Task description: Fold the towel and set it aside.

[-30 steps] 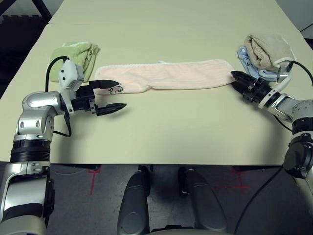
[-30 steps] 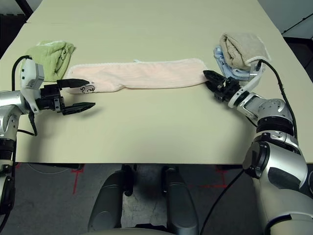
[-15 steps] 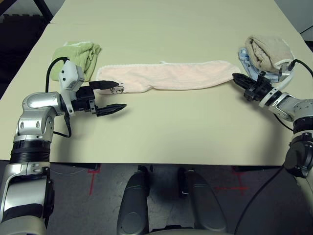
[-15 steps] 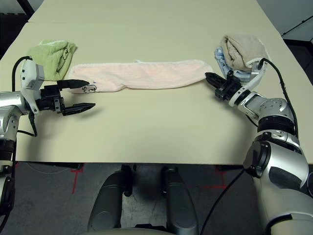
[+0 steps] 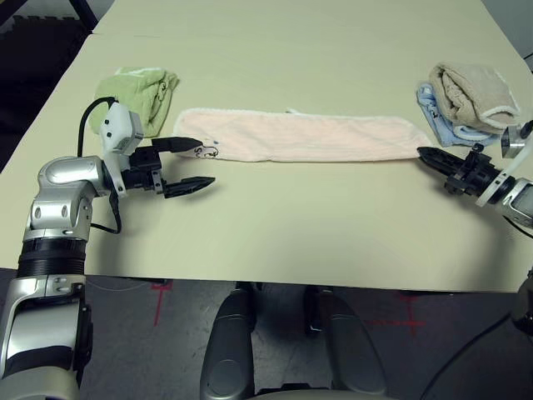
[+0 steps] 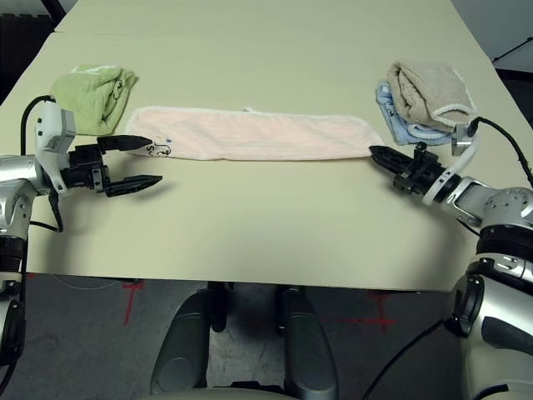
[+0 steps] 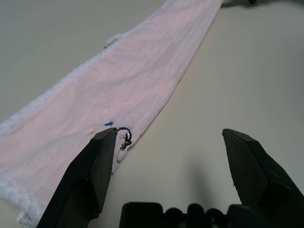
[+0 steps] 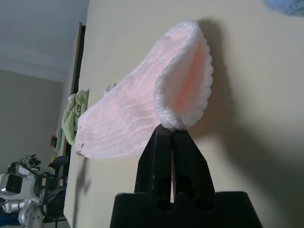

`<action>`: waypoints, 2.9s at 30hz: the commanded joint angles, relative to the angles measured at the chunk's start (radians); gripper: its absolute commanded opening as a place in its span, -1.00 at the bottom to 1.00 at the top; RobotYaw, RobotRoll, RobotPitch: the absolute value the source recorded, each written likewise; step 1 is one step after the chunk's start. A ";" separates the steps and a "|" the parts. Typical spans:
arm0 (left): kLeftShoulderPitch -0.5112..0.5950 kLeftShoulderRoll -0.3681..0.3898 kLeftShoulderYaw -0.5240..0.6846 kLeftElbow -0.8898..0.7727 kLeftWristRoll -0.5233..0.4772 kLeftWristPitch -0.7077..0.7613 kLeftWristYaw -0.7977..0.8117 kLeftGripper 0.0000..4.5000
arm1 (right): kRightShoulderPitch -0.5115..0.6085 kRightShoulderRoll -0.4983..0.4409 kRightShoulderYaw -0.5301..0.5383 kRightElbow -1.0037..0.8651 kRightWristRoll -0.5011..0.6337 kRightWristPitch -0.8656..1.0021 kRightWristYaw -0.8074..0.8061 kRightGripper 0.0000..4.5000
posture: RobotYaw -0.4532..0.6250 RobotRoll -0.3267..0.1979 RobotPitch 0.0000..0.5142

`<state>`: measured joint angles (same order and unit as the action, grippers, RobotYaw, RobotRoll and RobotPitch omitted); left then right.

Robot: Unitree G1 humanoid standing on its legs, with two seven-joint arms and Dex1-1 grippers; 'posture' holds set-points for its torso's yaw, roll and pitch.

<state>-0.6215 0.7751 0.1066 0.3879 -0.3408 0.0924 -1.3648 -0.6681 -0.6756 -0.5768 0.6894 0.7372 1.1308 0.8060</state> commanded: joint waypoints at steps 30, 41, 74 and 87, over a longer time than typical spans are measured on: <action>0.031 0.006 -0.014 -0.022 -0.002 -0.010 0.000 1.00 | -0.014 0.161 0.309 -0.415 0.094 -0.028 0.128 -0.99 | -0.24 0.25 -0.12; 0.042 0.003 -0.013 -0.035 -0.004 -0.002 0.010 1.00 | -0.086 0.153 0.565 -0.444 -0.103 -0.252 0.218 -0.99 | -0.24 0.25 -0.12; 0.090 0.007 0.001 -0.092 -0.021 0.017 0.056 1.00 | -0.309 0.291 0.762 -0.138 -0.468 -0.560 0.325 -0.99 | -0.18 0.25 -0.13; 0.083 -0.004 -0.011 -0.073 -0.015 0.007 0.053 1.00 | -0.348 0.253 0.664 -0.074 -0.453 -0.870 0.466 0.96 | -0.23 0.25 -0.19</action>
<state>-0.5409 0.7746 0.1054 0.3175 -0.3558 0.1059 -1.3039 -1.0125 -0.4217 0.0985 0.5906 0.2780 0.2957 1.2573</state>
